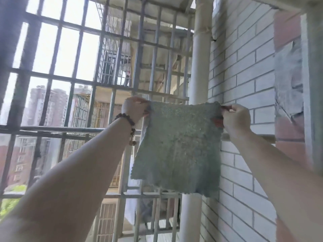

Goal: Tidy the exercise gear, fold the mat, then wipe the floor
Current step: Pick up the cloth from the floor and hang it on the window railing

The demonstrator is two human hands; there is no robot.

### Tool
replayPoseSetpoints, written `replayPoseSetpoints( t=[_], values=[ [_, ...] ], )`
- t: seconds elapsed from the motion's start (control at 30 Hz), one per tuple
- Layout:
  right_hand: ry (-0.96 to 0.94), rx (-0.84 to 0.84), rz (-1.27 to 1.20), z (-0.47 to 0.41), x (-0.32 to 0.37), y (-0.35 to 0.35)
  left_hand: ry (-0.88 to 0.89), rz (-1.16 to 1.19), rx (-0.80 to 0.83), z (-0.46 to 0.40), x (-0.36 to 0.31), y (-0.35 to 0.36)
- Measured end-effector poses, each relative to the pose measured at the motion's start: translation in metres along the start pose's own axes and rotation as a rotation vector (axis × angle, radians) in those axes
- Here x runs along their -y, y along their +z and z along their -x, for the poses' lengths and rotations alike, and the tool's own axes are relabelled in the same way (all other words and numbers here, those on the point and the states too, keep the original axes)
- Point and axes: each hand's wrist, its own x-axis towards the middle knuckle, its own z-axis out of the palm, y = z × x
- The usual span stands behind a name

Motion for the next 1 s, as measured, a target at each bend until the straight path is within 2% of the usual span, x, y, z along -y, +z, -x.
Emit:
replayPoseSetpoints(
  t=[0.07, 0.1, 0.23, 0.3, 0.37, 0.53, 0.6, 0.67, 0.73, 0.8, 0.87, 0.93, 1.0],
  values=[
    [-0.106, 0.015, 0.159, -0.014, -0.004, 0.010, 0.092, -0.143, 0.067, -0.011, 0.007, 0.009],
    [-0.144, 0.074, 0.254, -0.018, -0.005, 0.013, 0.115, -0.245, 0.136, -0.014, 0.011, 0.015],
    [-0.110, 0.428, 0.636, -0.023, -0.019, 0.028, 0.094, -0.730, 0.431, -0.017, 0.036, 0.032],
    [-0.115, 0.499, 0.768, -0.027, -0.024, 0.031, 0.099, -0.836, 0.510, -0.018, 0.046, 0.032],
    [-0.128, 0.493, 0.816, -0.032, -0.024, 0.034, 0.116, -0.836, 0.558, -0.022, 0.052, 0.030],
    [-0.117, 0.488, 0.836, -0.042, -0.025, 0.039, 0.142, -0.715, 0.509, -0.035, 0.054, 0.031],
    [-0.089, 0.579, 0.941, -0.045, -0.026, 0.040, 0.141, -0.779, 0.559, -0.036, 0.054, 0.037],
    [-0.102, 0.621, 1.024, -0.044, -0.024, 0.037, 0.189, -0.894, 0.489, -0.036, 0.056, 0.041],
    [-0.146, 0.575, 0.968, -0.042, -0.024, 0.031, 0.229, -0.904, 0.380, -0.039, 0.060, 0.038],
    [-0.218, 0.502, 0.862, -0.039, -0.024, 0.024, 0.232, -0.809, 0.266, -0.038, 0.062, 0.029],
    [-0.289, 0.497, 0.794, -0.033, -0.024, 0.016, 0.252, -0.763, 0.155, -0.034, 0.066, 0.017],
    [-0.324, 0.538, 0.758, -0.027, -0.022, 0.009, 0.276, -0.766, 0.117, -0.022, 0.070, 0.007],
    [-0.329, 0.597, 0.747, -0.023, -0.022, 0.004, 0.266, -0.810, 0.158, -0.008, 0.075, 0.002]
  ],
)
